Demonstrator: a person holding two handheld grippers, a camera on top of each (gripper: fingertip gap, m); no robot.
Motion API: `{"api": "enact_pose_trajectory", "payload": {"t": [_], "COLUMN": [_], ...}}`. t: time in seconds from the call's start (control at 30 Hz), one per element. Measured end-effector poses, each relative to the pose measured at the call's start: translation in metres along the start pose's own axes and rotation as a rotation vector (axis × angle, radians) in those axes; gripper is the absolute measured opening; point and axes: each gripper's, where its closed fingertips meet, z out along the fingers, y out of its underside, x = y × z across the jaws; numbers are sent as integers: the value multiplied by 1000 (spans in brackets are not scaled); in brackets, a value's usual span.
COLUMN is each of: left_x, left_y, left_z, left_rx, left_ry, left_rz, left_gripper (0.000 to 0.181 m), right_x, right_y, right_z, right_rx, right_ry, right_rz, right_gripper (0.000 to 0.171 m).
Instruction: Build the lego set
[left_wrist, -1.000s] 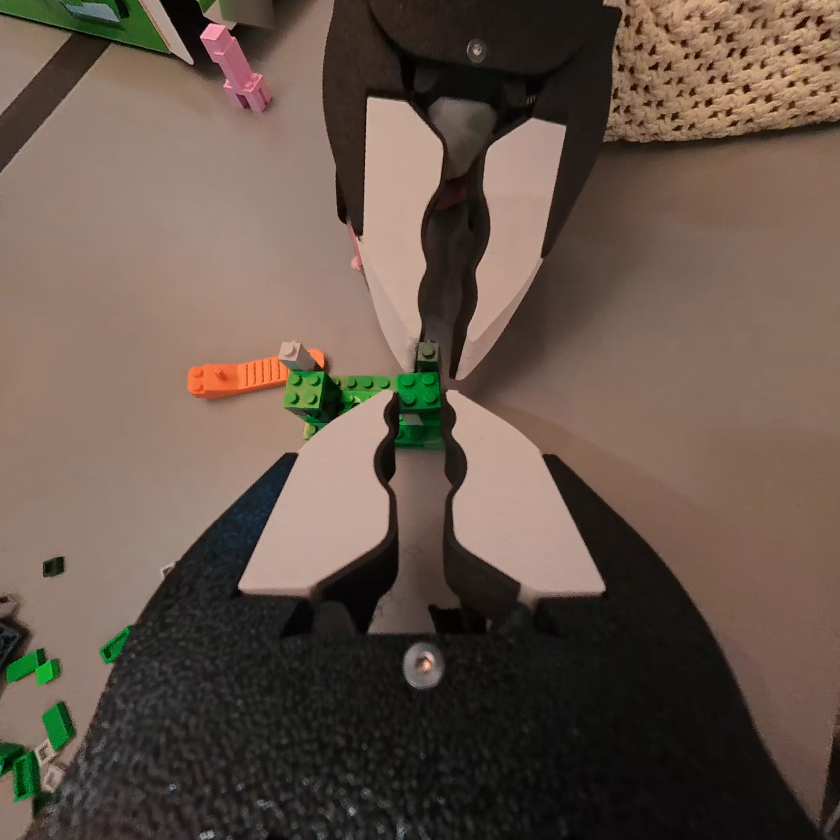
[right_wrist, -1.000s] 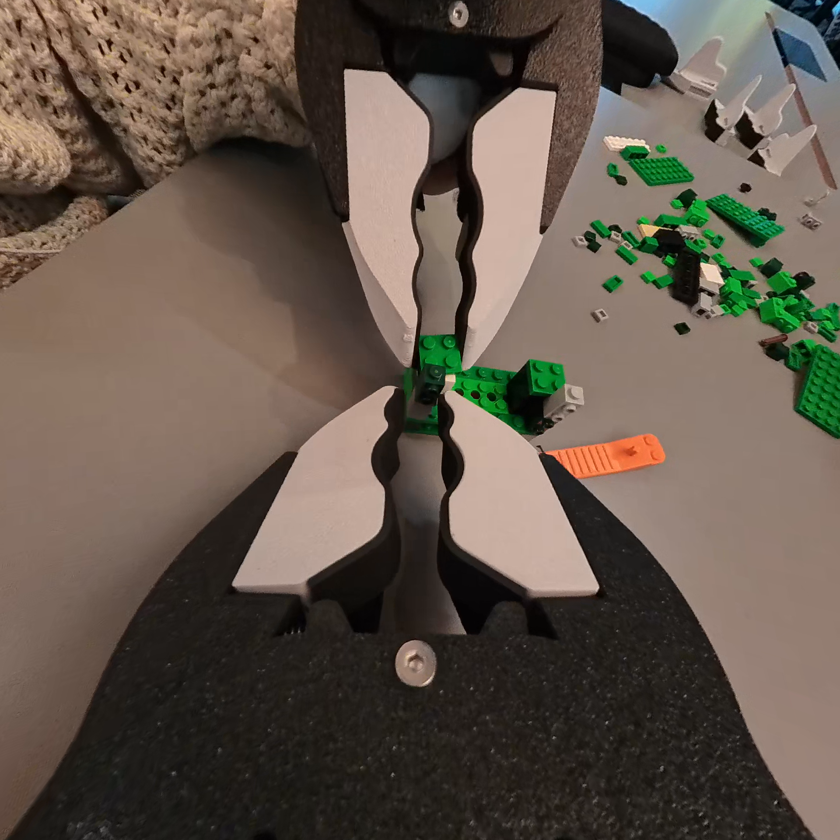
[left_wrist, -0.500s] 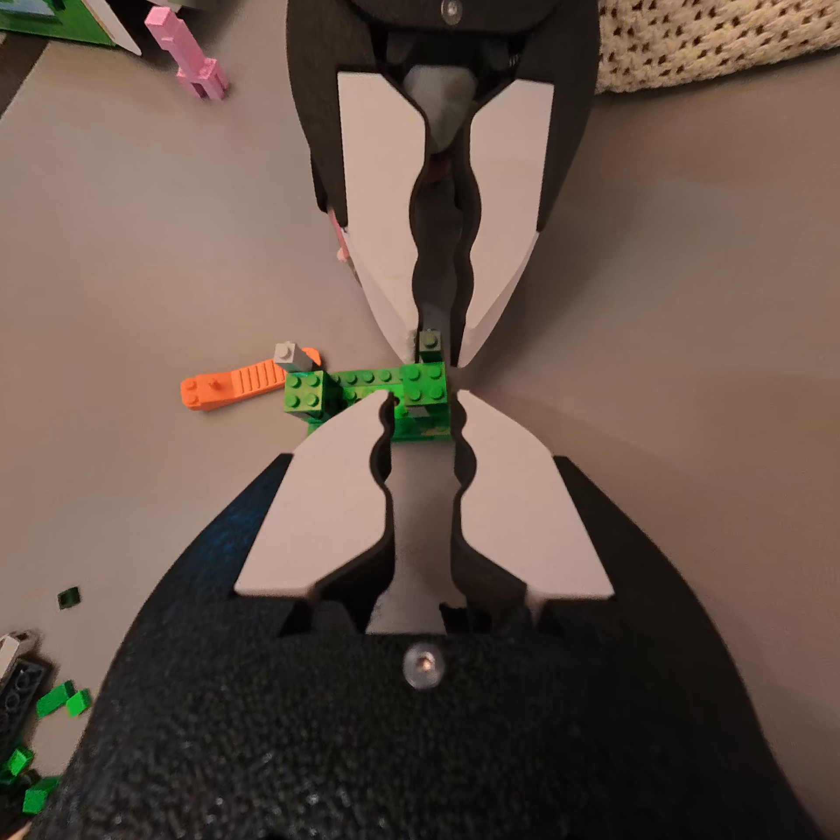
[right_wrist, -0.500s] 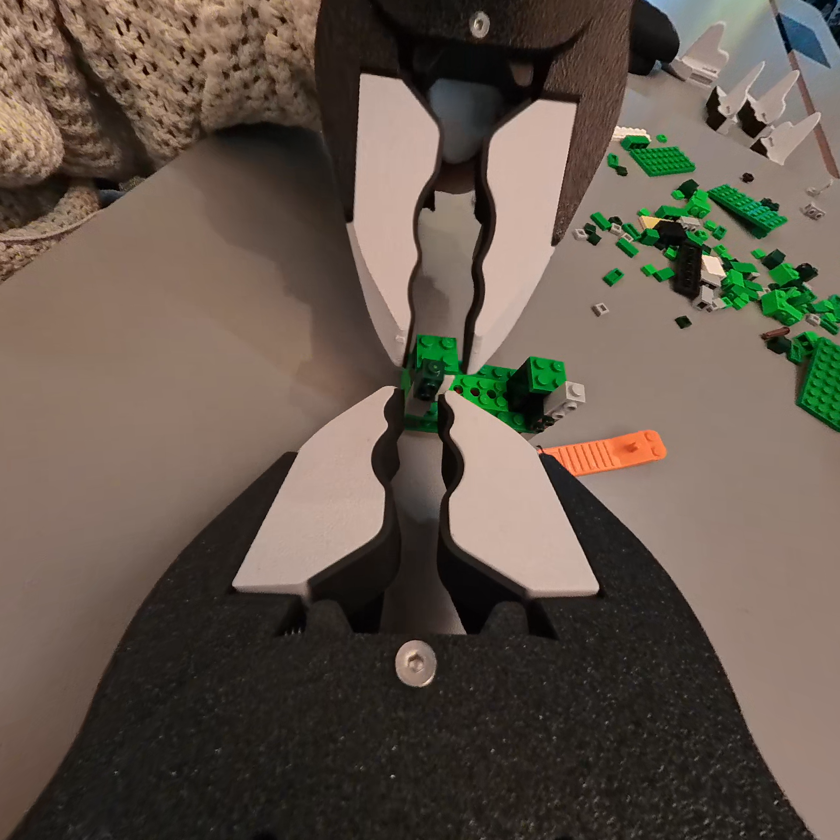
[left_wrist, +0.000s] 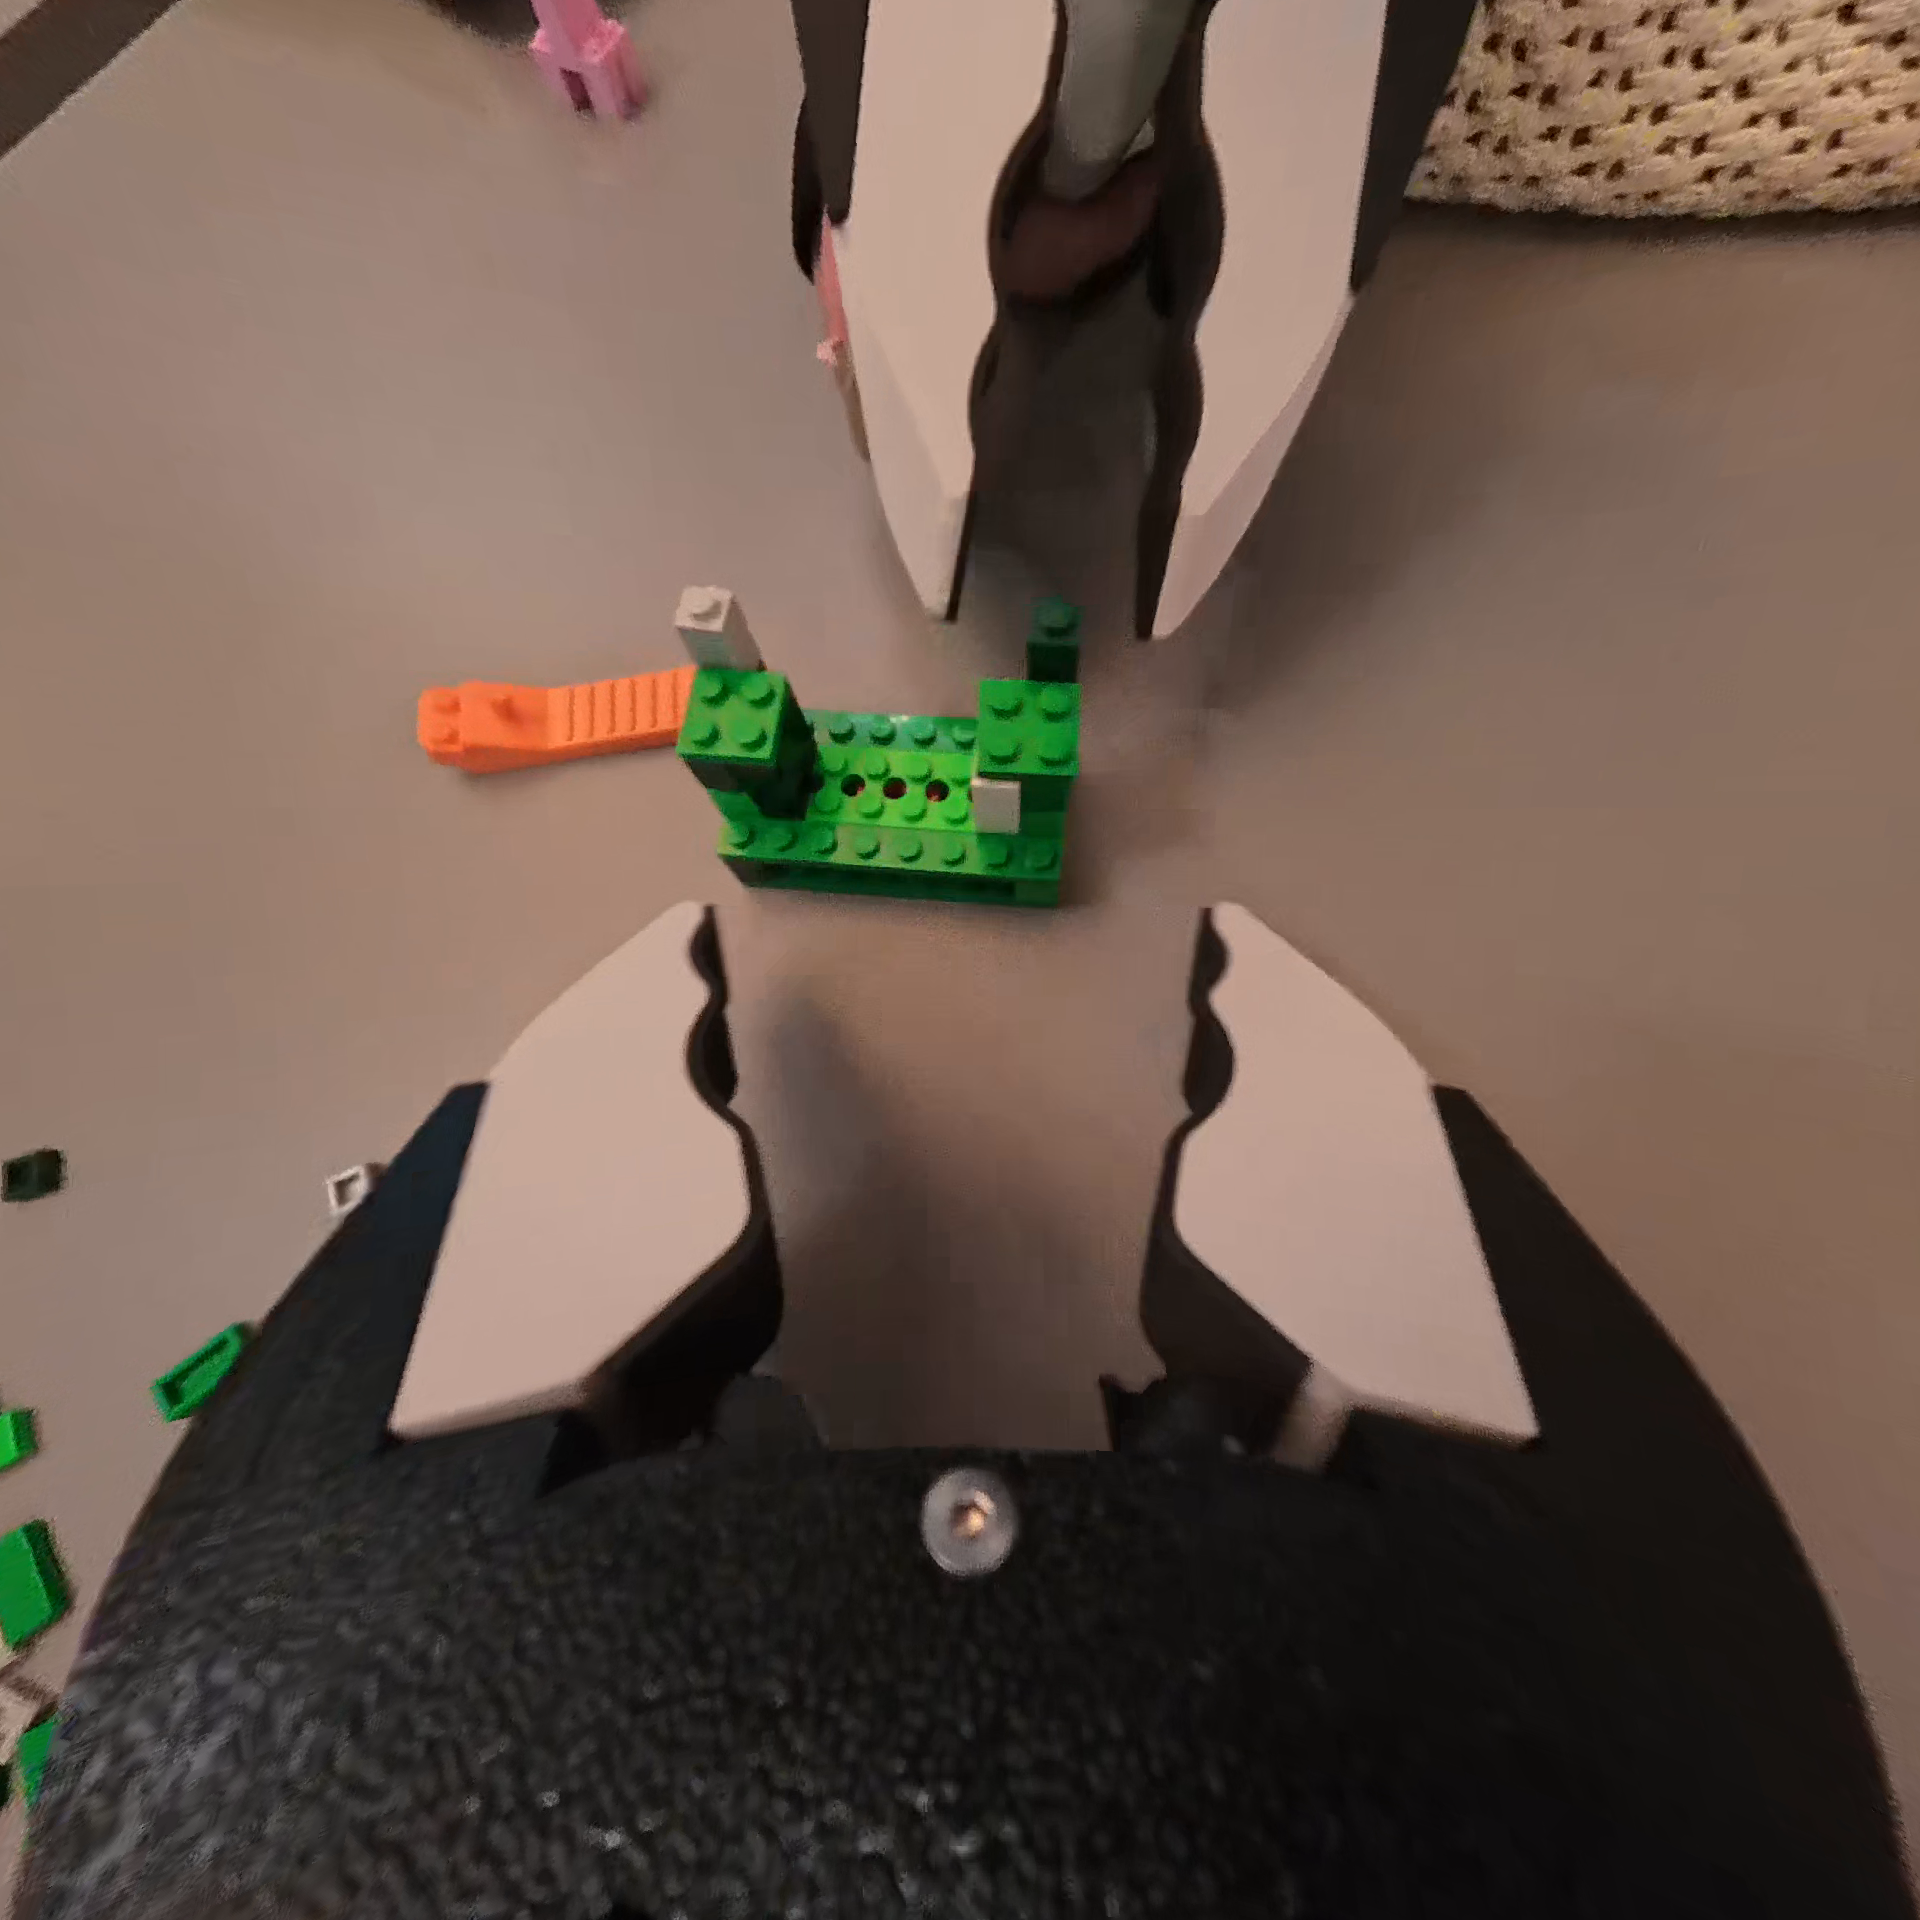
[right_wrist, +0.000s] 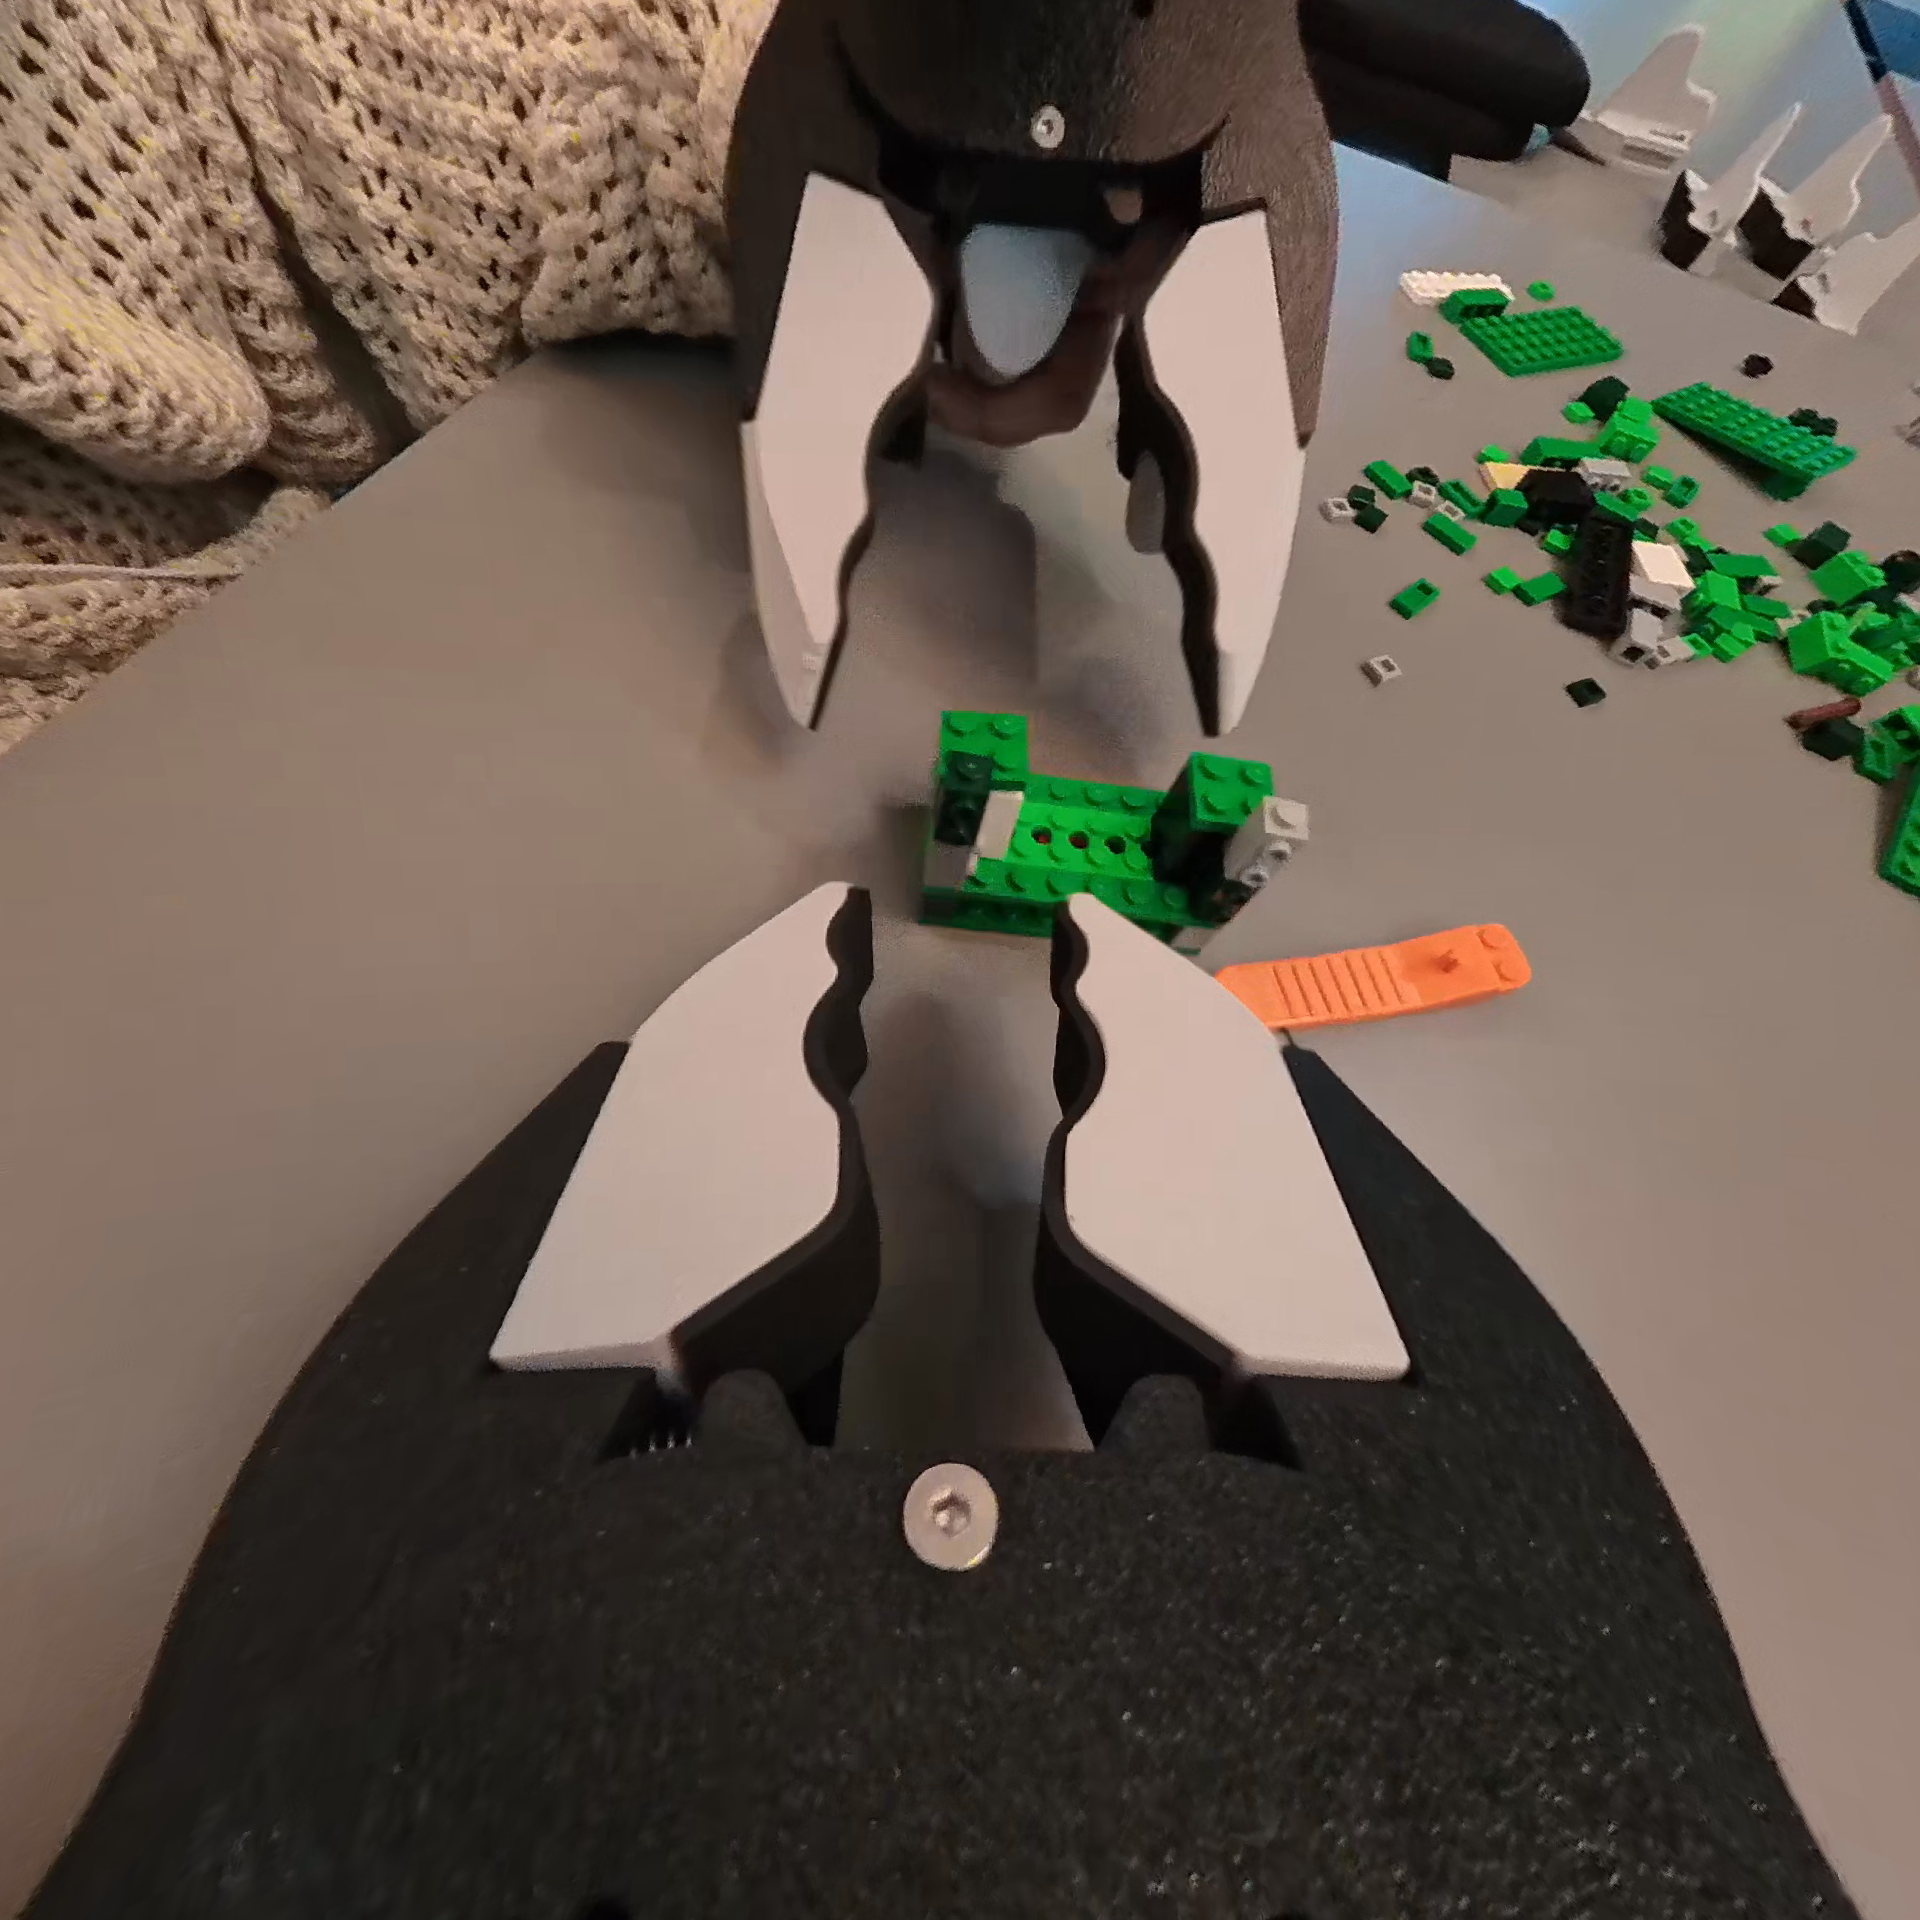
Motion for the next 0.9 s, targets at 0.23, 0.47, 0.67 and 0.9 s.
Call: {"api": "enact_pose_trajectory", "payload": {"t": [0.23, 0.47, 0.67, 0.9], "left_x": [-7, -9, -10, -8], "left_y": [2, -3, -6, -5], "left_z": [22, 31, 31, 29], "left_rx": [-30, -42, -31, -27], "left_ry": [23, 96, 114, 96], "left_rz": [6, 4, 18, 8], "left_gripper": [109, 100, 86, 75], "right_x": [7, 6, 6, 11], "right_y": [0, 1, 0, -3], "right_z": [-8, -6, -6, -10], "right_rx": [34, 25, 28, 58], "right_ry": [7, 5, 4, 75], "right_rz": [44, 39, 42, 22], "right_gripper": [32, 32, 32, 35]}}
